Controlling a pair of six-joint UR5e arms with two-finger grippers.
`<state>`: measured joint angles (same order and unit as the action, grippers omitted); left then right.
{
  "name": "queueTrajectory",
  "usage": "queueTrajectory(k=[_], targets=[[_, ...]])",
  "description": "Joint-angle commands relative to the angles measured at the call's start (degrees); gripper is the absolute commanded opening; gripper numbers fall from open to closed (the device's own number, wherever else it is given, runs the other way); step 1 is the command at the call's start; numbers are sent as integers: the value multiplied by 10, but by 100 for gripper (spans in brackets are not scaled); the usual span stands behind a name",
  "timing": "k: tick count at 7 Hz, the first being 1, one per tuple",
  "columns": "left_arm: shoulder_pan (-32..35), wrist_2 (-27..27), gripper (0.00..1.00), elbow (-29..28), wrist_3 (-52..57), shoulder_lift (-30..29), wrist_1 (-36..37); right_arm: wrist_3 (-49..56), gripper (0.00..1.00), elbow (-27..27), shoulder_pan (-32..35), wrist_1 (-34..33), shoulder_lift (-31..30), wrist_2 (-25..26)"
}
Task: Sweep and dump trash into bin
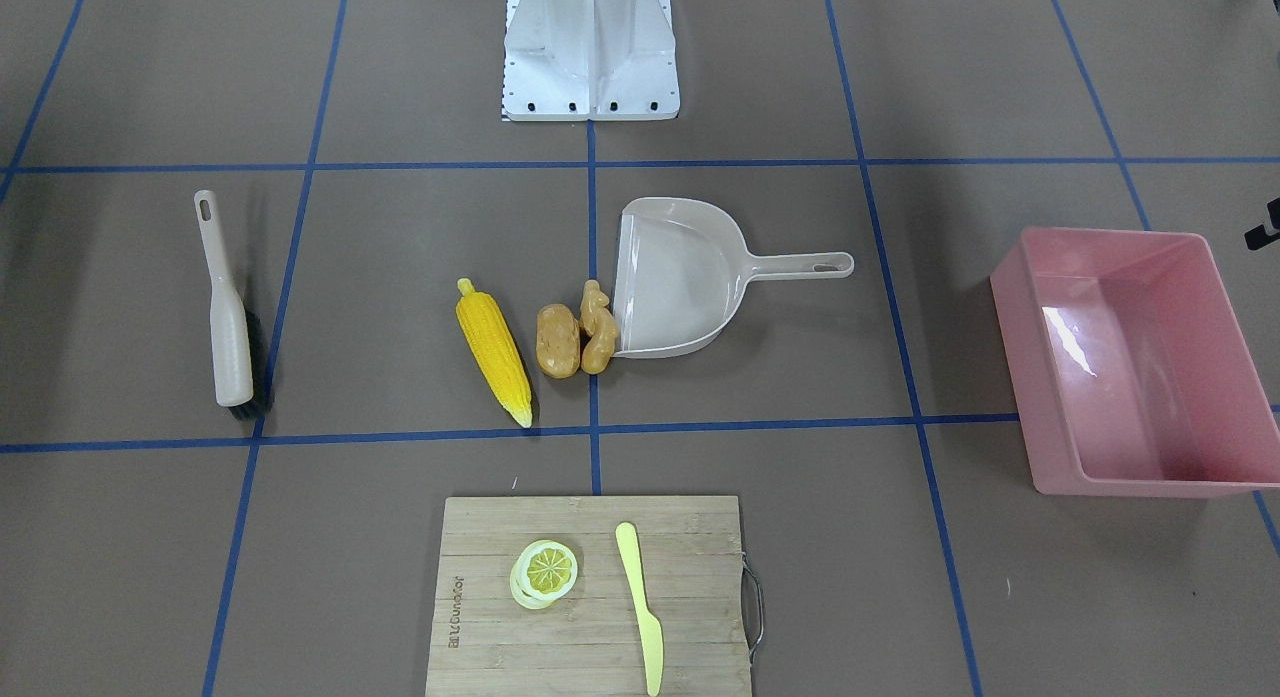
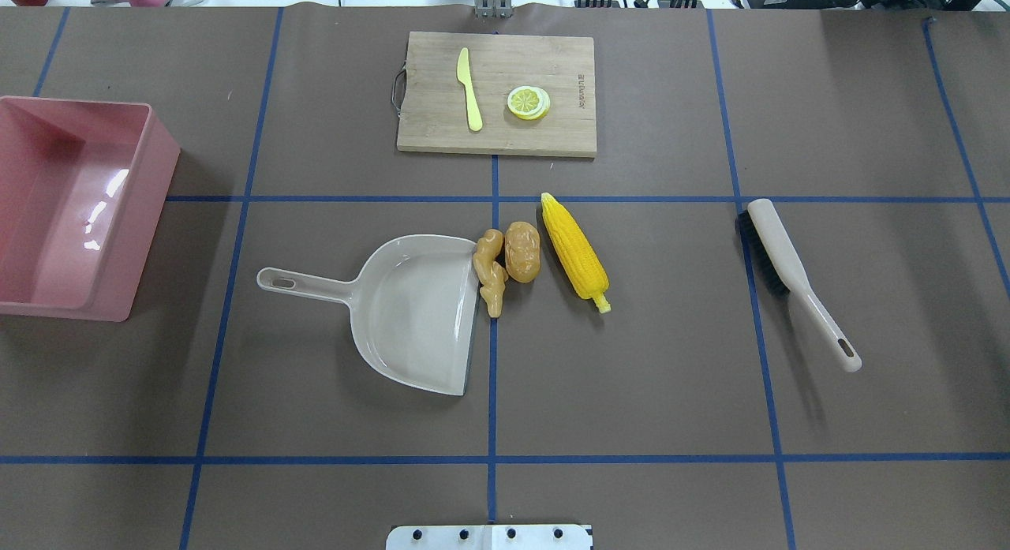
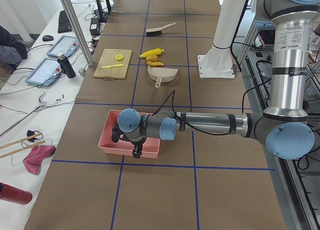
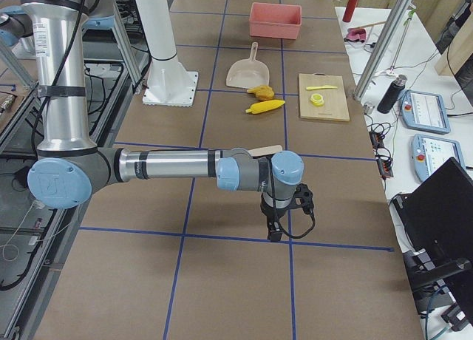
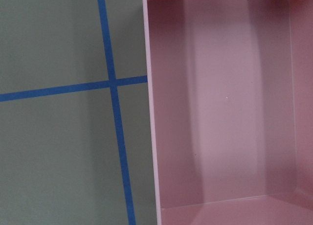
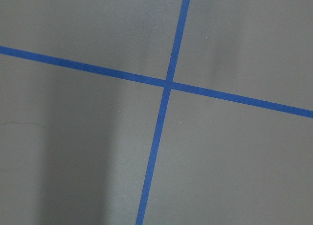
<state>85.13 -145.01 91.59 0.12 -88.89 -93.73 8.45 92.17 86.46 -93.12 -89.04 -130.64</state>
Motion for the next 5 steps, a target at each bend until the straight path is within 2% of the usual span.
queueTrajectory(k=[1,4,5], targets=[[1,-2,99,-4,-95,-9,0,0,100,0,0,0,0,-1],[4,59,99,10,-105,-8,0,0,100,1,6,0,-1,-6],[8,61,99,15,-104,-7,0,0,100,1,6,0,-1,-7]])
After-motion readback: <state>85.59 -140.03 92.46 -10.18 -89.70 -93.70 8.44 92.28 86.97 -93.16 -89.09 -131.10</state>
